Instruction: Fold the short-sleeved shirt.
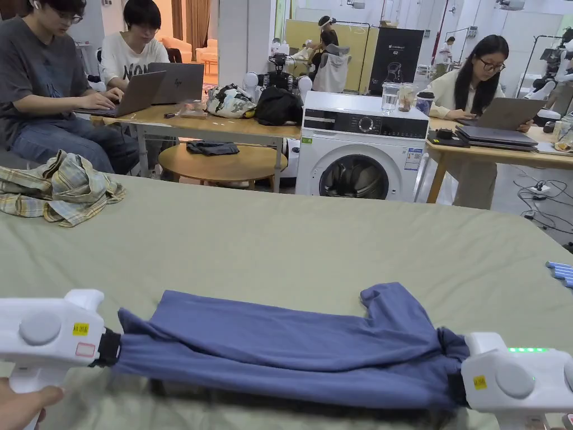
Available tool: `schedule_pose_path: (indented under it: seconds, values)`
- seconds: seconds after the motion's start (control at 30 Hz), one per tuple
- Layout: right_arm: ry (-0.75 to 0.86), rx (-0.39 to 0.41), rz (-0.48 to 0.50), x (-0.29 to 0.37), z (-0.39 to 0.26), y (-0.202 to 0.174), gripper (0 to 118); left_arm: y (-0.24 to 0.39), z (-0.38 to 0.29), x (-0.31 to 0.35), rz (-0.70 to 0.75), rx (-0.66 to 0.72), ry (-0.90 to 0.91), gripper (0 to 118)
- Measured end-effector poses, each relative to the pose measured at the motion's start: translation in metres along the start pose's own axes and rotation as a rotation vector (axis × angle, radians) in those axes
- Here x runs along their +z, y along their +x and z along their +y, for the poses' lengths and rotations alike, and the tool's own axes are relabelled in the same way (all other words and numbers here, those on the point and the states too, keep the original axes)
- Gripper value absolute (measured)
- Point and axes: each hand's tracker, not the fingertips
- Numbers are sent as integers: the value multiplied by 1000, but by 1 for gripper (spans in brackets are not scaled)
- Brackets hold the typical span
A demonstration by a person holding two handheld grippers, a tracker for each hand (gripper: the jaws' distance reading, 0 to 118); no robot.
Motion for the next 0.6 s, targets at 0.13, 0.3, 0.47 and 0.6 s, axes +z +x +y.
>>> schedule_pose_path:
  seconds: [0.13, 0.3, 0.47, 0.6]
  values:
    - [-63, 29, -32, -2, -45, -9, 5, -2, -43, -9, 7, 8, -59, 0]
    - [-41, 45, -65, -9, -64, -15, 5, -6, -73, -28, 20, 15, -73, 0]
    - [-22, 20, -72, -13, -62, -17, 8, -5, -75, -38, 37, 28, -42, 0]
    - [48, -40, -114, 6, -49, -18, 44, 4, -64, -31, 54, 34, -32, 12]
